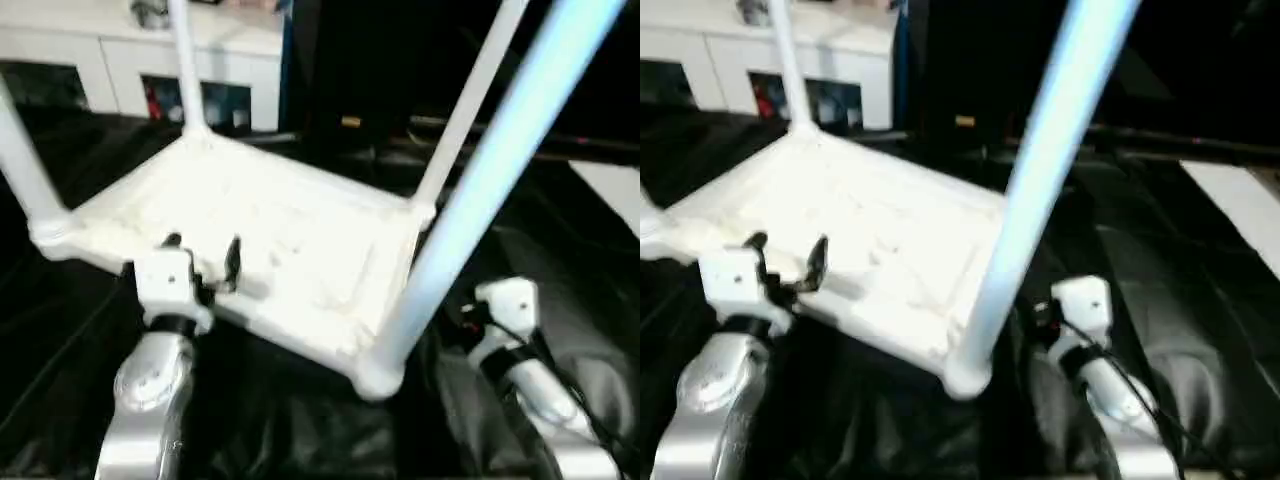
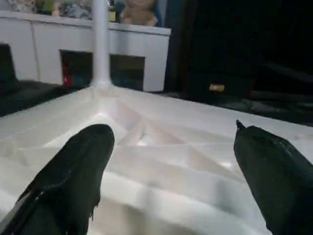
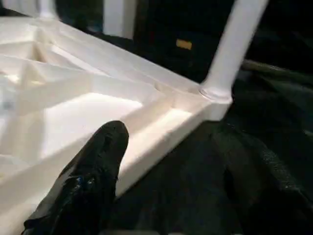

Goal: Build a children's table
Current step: Rotate table base

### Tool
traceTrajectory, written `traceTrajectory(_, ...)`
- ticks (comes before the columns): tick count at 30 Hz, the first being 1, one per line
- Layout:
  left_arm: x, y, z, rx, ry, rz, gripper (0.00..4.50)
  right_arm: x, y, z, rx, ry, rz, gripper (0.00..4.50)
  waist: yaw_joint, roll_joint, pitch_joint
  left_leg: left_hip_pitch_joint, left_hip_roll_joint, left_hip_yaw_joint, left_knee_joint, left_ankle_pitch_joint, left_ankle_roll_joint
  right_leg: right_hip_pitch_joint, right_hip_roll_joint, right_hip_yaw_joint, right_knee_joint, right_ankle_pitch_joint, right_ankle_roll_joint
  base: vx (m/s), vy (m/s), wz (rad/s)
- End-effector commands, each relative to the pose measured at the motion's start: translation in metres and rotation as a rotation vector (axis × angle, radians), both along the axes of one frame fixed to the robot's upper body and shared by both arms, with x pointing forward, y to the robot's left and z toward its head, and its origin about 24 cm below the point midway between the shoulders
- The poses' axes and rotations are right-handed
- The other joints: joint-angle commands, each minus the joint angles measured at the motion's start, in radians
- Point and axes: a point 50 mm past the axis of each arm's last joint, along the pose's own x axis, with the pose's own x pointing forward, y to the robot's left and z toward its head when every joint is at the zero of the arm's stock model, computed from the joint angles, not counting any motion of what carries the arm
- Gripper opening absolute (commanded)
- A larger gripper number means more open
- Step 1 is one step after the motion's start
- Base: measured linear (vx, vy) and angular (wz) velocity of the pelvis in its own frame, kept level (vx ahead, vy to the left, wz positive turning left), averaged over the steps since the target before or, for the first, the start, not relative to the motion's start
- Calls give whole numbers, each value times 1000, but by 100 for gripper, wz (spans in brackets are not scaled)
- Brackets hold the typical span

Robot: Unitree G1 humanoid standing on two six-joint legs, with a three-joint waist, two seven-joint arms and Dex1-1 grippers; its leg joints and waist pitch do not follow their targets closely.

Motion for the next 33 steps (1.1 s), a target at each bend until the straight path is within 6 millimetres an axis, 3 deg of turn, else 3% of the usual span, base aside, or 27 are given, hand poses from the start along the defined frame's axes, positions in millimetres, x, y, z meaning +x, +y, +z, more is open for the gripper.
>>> traceTrajectory(1,2,1,6,1,-22,-21,447,2,0,3,10,-10,-4,315,31,-21,-39,-76,71,-3,-10,129,-11,102,-189,143,-126,107,-178,146,13,12)
traceTrajectory(2,1,2,7,-14,-31,-34,447,2,-2,3,12,-12,-9,315,35,-1,-40,-65,82,11,-87,297,-61,86,-103,73,-70,494,-187,89,3,12)
traceTrajectory(3,1,3,7,-18,-31,-36,447,2,-2,3,13,-13,-11,315,35,31,-54,-23,110,18,-136,459,-54,51,-49,22,-34,688,-143,89,3,12)
traceTrajectory(4,1,3,7,-19,-29,-39,447,2,-2,3,13,-13,-11,315,26,41,-69,4,153,6,-110,577,-21,21,-32,10,-9,706,-111,76,17,16)
traceTrajectory(5,1,3,6,-18,-22,-43,447,2,-2,3,13,-14,-12,315,25,46,-73,16,171,-8,-109,623,-13,5,-45,6,-9,648,-104,76,35,8)
traceTrajectory(6,2,3,5,-14,-11,-49,447,2,-3,3,12,-15,-14,315,25,50,-78,23,174,-15,-105,680,-8,-5,-60,7,-20,564,-88,76,35,8)
traceTrajectory(7,3,2,4,-7,-2,-61,447,2,-3,3,12,-12,-16,315,27,49,-75,22,170,-12,-104,671,-9,-7,-66,8,-29,531,-81,0,0,0)
traceTrajectory(8,4,1,4,1,0,-77,447,2,-2,2,10,-9,-17,315,29,42,-62,-1,156,5,-119,556,-28,8,-78,11,-50,467,-76,0,0,0)
traceTrajectory(9,5,-1,4,11,4,-95,447,2,-2,1,10,-6,-19,315,33,37,-51,-17,150,21,-138,343,-72,24,-89,15,-67,383,-77,0,0,0)
traceTrajectory(10,6,-3,4,15,13,-111,447,2,-2,1,11,-2,-20,315,34,38,-42,-15,156,26,-156,138,-110,27,-98,13,-79,277,-90,0,0,0)
traceTrajectory(11,6,-4,3,18,22,-122,447,2,-2,0,12,0,-20,315,33,40,-39,-9,162,28,-164,50,-119,22,-101,9,-84,216,-101,-74,-1,4)
traceTrajectory(12,7,-6,2,30,28,-150,447,1,-1,-1,10,5,-18,315,32,45,-35,-8,173,37,-178,-79,-119,19,-110,6,-93,96,-132,-74,-1,4)
traceTrajectory(15,7,-6,1,25,35,-162,447,1,0,-2,14,8,-18,315,29,43,-30,-16,177,47,-187,-125,-121,17,-112,6,-100,11,-139,-75,-8,-2)
traceTrajectory(16,8,-7,1,28,40,-174,447,0,0,-3,15,11,-19,315,30,39,-27,-15,176,58,-190,-157,-125,10,-113,8,-110,-90,-132,-67,-12,-8)
traceTrajectory(18,9,-9,0,36,52,-202,447,0,1,-4,16,16,-21,315,32,44,-25,-12,178,63,-194,-173,-128,1,-117,8,-118,-166,-124,-53,-15,-5)
traceTrajectory(22,11,-10,-3,27,79,-216,447,0,2,-6,16,21,-20,315,33,49,-29,-16,181,66,-192,-137,-126,-2,-118,1,-113,-106,-132,0,0,0)
traceTrajectory(23,11,-10,-3,27,78,-218,447,0,2,-6,15,22,-21,315,32,49,-30,-23,181,66,-189,-81,-118,-4,-117,1,-110,-39,-140,0,0,0)
traceTrajectory(24,12,-10,-3,19,75,-218,447,0,2,-6,14,23,-21,315,30,47,-40,-34,176,70,-173,93,-80,-9,-108,-5,-94,181,-166,0,0,0)
traceTrajectory(25,12,-10,-3,19,75,-218,447,0,2,-6,14,23,-21,315,31,43,-63,-43,158,80,-136,363,-13,-17,-87,-18,-61,506,-205,0,0,0)
traceTrajectory(26,13,-10,-4,26,91,-207,447,0,2,-6,13,24,-22,315,34,43,-72,-48,147,85,-123,453,24,-26,-79,-26,-53,625,-214,0,0,0)
traceTrajectory(27,14,-10,-5,19,99,-199,447,0,2,-6,11,24,-22,315,40,42,-88,-66,129,90,-105,538,65,-32,-71,-36,-41,780,-224,0,0,0)
traceTrajectory(28,14,-10,-5,19,99,-199,447,0,2,-6,11,24,-22,315,42,41,-94,-79,124,91,-102,499,90,-41,-71,-45,-44,800,-230,-56,7,1)
traceTrajectory(29,15,-11,-6,14,100,-199,447,0,2,-6,10,24,-23,315,39,44,-79,-80,137,94,-122,255,82,-53,-86,-49,-80,530,-240,-82,14,0)
traceTrajectory(30,15,-11,-6,13,102,-201,447,0,2,-6,9,23,-24,315,37,46,-70,-72,147,94,-131,101,64,-52,-93,-50,-98,320,-244,-82,14,0)
traceTrajectory(31,14,-11,-6,12,104,-205,447,0,2,-6,9,22,-24,315,29,54,-43,-49,171,88,-161,-226,-15,-56,-98,-53,-124,-163,-216,-103,26,-2)
traceTrajectory(32,14,-12,-6,11,105,-208,447,0,2,-6,8,22,-24,315,24,56,-30,-28,178,86,-164,-380,-76,-66,-99,-57,-138,-388,-168,-127,47,-7)
traceTrajectory(33,14,-12,-7,10,111,-213,447,1,1,-6,7,22,-27,315,3,60,-7,9,180,71,-166,-604,-180,-87,-95,-94,-179,-635,-49,-127,47,-7)
